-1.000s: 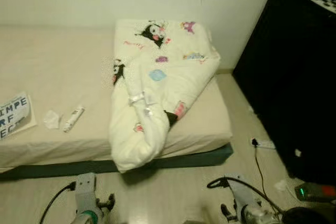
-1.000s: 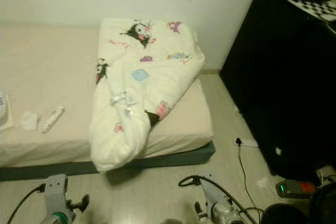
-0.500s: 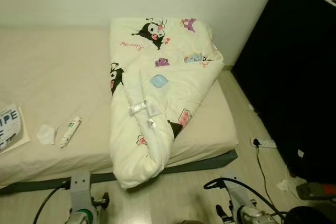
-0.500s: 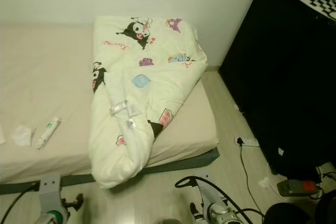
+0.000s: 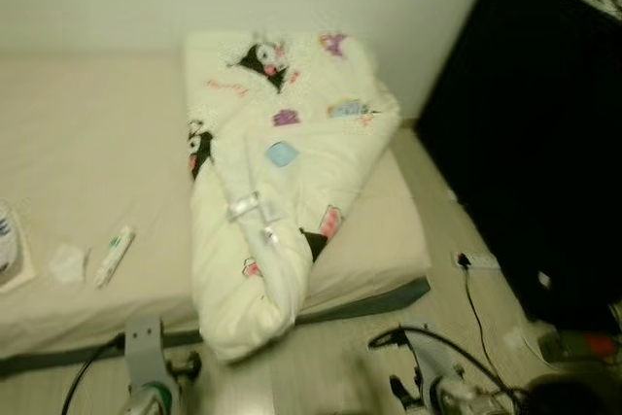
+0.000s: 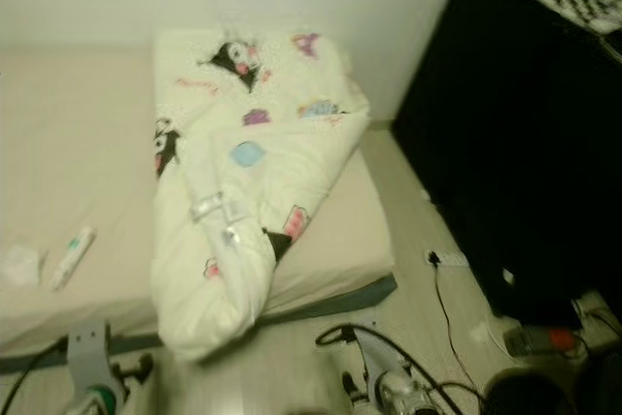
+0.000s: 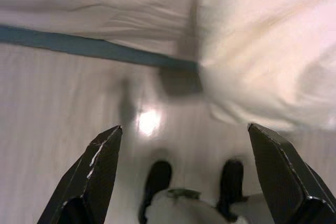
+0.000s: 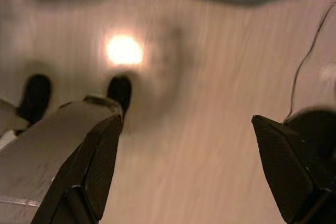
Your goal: Clean up the room
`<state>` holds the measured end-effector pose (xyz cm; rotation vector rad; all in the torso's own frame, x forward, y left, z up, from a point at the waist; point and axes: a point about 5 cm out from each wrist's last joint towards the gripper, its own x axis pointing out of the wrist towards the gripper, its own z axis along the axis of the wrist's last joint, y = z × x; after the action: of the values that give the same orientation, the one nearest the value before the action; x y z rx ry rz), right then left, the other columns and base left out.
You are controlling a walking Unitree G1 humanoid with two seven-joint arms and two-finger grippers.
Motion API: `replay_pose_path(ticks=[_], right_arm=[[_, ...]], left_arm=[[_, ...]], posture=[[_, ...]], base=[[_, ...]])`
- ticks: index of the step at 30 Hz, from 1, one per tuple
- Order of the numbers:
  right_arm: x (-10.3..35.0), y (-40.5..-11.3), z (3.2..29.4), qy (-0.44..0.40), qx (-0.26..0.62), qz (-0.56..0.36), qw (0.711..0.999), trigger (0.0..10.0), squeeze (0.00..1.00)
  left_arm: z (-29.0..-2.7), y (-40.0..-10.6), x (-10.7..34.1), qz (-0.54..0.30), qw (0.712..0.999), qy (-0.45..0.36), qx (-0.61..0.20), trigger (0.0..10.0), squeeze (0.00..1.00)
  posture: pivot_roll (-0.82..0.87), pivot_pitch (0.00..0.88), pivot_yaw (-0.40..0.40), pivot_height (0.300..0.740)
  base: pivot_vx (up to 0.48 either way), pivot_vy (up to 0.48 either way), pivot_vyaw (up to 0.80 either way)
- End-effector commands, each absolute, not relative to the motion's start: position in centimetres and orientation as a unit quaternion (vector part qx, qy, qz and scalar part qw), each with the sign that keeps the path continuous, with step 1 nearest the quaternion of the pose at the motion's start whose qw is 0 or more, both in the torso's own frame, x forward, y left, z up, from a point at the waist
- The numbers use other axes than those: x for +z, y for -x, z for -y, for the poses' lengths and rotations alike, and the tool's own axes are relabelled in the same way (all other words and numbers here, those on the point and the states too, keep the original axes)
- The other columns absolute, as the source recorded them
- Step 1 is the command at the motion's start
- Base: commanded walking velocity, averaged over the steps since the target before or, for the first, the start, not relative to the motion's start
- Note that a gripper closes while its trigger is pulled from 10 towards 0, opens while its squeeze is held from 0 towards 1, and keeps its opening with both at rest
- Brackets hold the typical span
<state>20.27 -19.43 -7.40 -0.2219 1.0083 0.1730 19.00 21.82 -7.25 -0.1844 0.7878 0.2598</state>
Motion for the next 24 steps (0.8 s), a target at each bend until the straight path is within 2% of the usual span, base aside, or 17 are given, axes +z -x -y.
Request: replay_pose_path(ticks=[1,3,11,24], right_arm=[[-7.55,-20.11,18.98,0.104,0.088,-0.482,0.866,10.0,0.00],[-7.54,-20.13,19.05,0.107,0.086,-0.481,0.866,10.0,0.00],[-7.53,-20.10,19.27,0.103,0.076,-0.483,0.866,10.0,0.00],[-7.51,-20.17,19.07,0.109,0.088,-0.481,0.866,10.0,0.00]], left_arm=[[-22.30,-17.47,-7.94,-0.401,0.900,0.096,0.143,10.0,0.00],[-22.33,-17.50,-7.93,-0.404,0.899,0.090,0.144,10.0,0.00],[-22.07,-17.45,-8.02,-0.407,0.898,0.101,0.133,10.0,0.00],[-21.98,-17.53,-8.01,-0.404,0.898,0.104,0.141,10.0,0.00]], posture=[[-0.06,0.000,-0.006,0.740],[-0.06,0.000,-0.006,0.740],[-0.06,0.000,-0.006,0.740],[-0.06,0.000,-0.009,0.740]], base=[[0.000,0.000,0.80],[0.000,0.000,0.80],[0.000,0.000,0.00],[0.000,-0.413,0.00]])
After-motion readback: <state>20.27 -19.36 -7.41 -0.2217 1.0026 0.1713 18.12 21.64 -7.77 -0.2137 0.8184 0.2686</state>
